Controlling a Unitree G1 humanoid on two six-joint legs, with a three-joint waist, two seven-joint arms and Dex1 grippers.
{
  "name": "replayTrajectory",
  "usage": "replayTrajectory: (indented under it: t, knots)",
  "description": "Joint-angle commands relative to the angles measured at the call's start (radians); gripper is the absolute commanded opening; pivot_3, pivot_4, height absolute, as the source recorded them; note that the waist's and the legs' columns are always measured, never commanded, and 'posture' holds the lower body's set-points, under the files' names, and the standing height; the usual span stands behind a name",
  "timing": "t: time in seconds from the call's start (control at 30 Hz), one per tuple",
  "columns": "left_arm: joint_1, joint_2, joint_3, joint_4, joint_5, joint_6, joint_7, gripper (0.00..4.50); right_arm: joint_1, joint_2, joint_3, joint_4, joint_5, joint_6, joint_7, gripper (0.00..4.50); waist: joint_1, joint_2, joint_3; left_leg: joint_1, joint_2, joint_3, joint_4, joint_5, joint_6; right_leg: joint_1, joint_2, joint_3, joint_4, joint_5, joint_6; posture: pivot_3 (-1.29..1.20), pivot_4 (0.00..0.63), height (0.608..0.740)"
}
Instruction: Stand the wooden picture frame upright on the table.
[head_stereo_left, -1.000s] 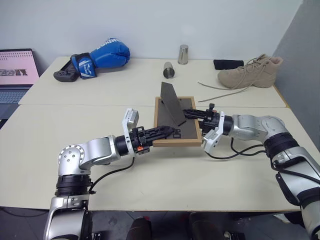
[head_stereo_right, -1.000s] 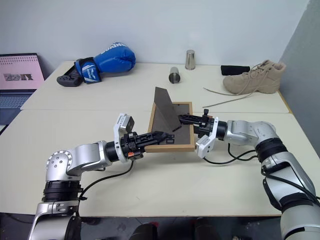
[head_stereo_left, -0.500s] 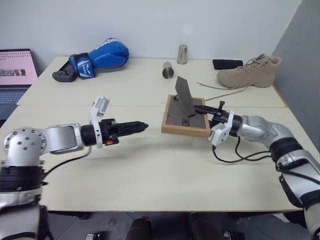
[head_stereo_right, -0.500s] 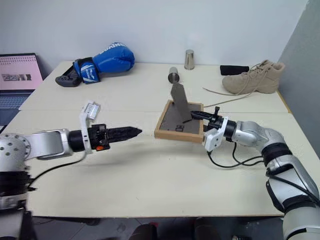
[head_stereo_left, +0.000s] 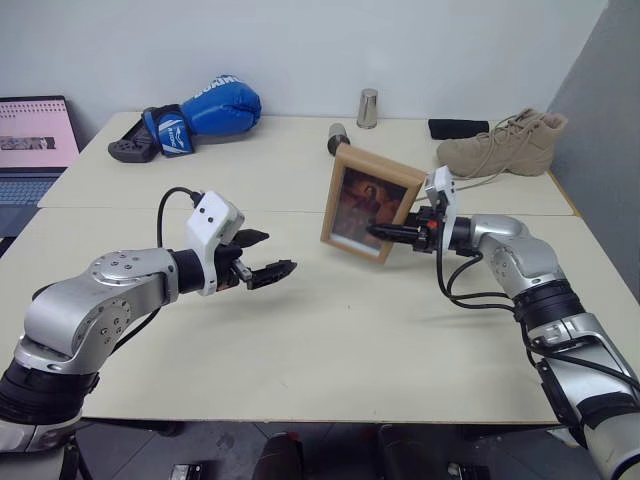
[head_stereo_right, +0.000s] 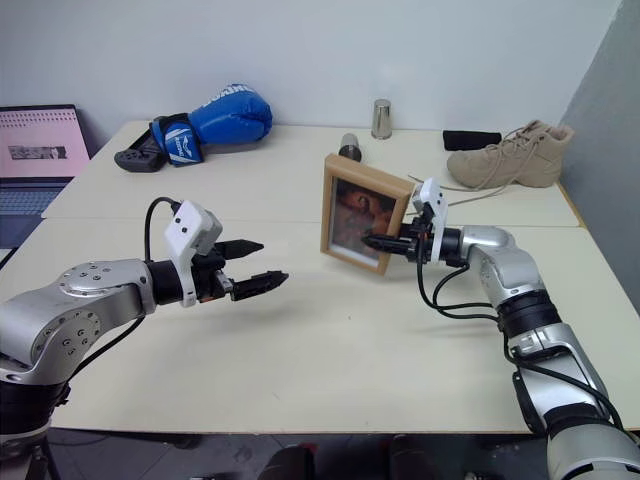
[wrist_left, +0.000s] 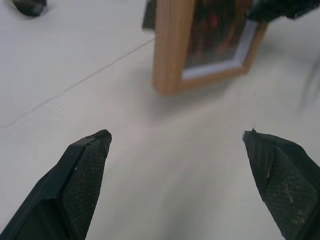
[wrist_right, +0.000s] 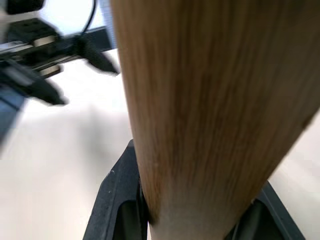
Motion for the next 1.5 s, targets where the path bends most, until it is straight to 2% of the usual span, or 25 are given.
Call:
replayTrajectory:
  t: [0.03, 0.3, 0.77, 0.83, 0.93, 1.13, 1.2, 1.3, 1.4, 1.5]
  knots:
    - [0.029, -0.01, 0.054, -0.044, 0.052, -0.041, -0.013, 4.5, -0.056, 0.043, -0.053, 0.041, -0.008, 0.044, 0.051, 1.3, -0.002, 0.0, 0.0, 0.0, 0.0, 0.0, 0.0, 0.0, 0.0, 0.0, 0.0, 0.0, 0.0, 0.0, 0.0, 0.0, 0.15, 0.74]
    - [0.089, -0.052, 0.089, -0.102, 0.055, -0.001, 0.0, 4.5, -0.079, 0.136, -0.065, 0.201, -0.12, -0.02, 0.087, 1.3, -0.002, 0.0, 0.0, 0.0, 0.0, 0.0, 0.0, 0.0, 0.0, -0.001, 0.0, 0.0, 0.0, 0.0, 0.0, 0.0, 0.15, 0.74]
    - [0.072, -0.076, 0.094, -0.081, 0.083, 0.019, -0.007, 4.5, -0.075, 0.183, -0.104, 0.286, -0.217, -0.033, 0.116, 1.3, -0.003, 0.0, 0.0, 0.0, 0.001, 0.0, 0.0, 0.0, 0.0, 0.0, 0.0, 0.0, 0.0, 0.0, 0.0, 0.0, 0.15, 0.74]
    - [0.062, -0.081, 0.089, -0.069, 0.106, 0.007, -0.003, 4.5, -0.071, 0.183, -0.113, 0.284, -0.222, -0.032, 0.111, 2.0, -0.003, 0.0, 0.0, 0.0, 0.001, 0.0, 0.0, 0.0, 0.0, 0.0, 0.001, 0.0, 0.0, 0.0, 0.0, 0.0, 0.15, 0.74]
    - [0.048, -0.091, 0.081, -0.051, 0.122, 0.006, -0.009, 4.5, -0.046, 0.16, -0.119, 0.247, -0.236, -0.033, 0.118, 2.68, -0.002, 0.0, 0.0, 0.0, 0.0, 0.0, 0.0, 0.0, 0.0, 0.0, 0.0, 0.0, 0.0, 0.0, 0.0, 0.0, 0.15, 0.74]
    - [0.025, -0.113, 0.068, -0.007, 0.159, -0.002, -0.034, 4.5, 0.072, 0.035, -0.144, 0.068, -0.235, 0.017, 0.134, 3.92, 0.004, 0.0, 0.0, -0.001, 0.0, 0.0, 0.0, 0.0, 0.0, 0.0, 0.0, 0.0, 0.0, 0.0, 0.0, 0.0, 0.15, 0.74]
    - [0.012, -0.118, 0.069, 0.017, 0.166, -0.002, -0.048, 4.5, 0.136, -0.03, -0.154, -0.029, -0.242, 0.023, 0.126, 4.48, 0.003, 0.0, 0.0, -0.001, 0.0, 0.0, 0.0, 0.0, 0.0, 0.0, 0.0, 0.0, 0.0, 0.0, 0.0, 0.0, 0.15, 0.74]
    - [-0.014, -0.126, 0.081, 0.071, 0.165, 0.005, -0.068, 4.5, 0.249, -0.135, -0.181, -0.212, -0.278, -0.005, 0.069, 4.48, 0.004, 0.0, 0.0, -0.001, 0.0, 0.0, 0.0, 0.0, 0.0, 0.0, 0.0, 0.0, 0.0, 0.0, 0.0, 0.0, 0.15, 0.74]
    - [-0.051, -0.138, 0.089, 0.141, 0.186, -0.011, -0.075, 4.5, 0.334, -0.199, -0.24, -0.448, -0.227, 0.116, 0.005, 4.48, 0.004, 0.0, 0.0, -0.001, 0.0, 0.0, 0.0, 0.0, 0.0, 0.0, 0.0, 0.0, 0.0, 0.0, 0.0, 0.0, 0.15, 0.74]
    - [-0.081, -0.147, 0.101, 0.192, 0.176, -0.003, -0.098, 4.5, 0.379, -0.218, -0.289, -0.638, -0.165, 0.247, -0.068, 4.48, -0.011, 0.0, 0.0, 0.0, 0.001, 0.0, 0.0, 0.0, 0.0, 0.0, 0.001, 0.0, 0.001, 0.0, 0.0, 0.0, 0.15, 0.74]
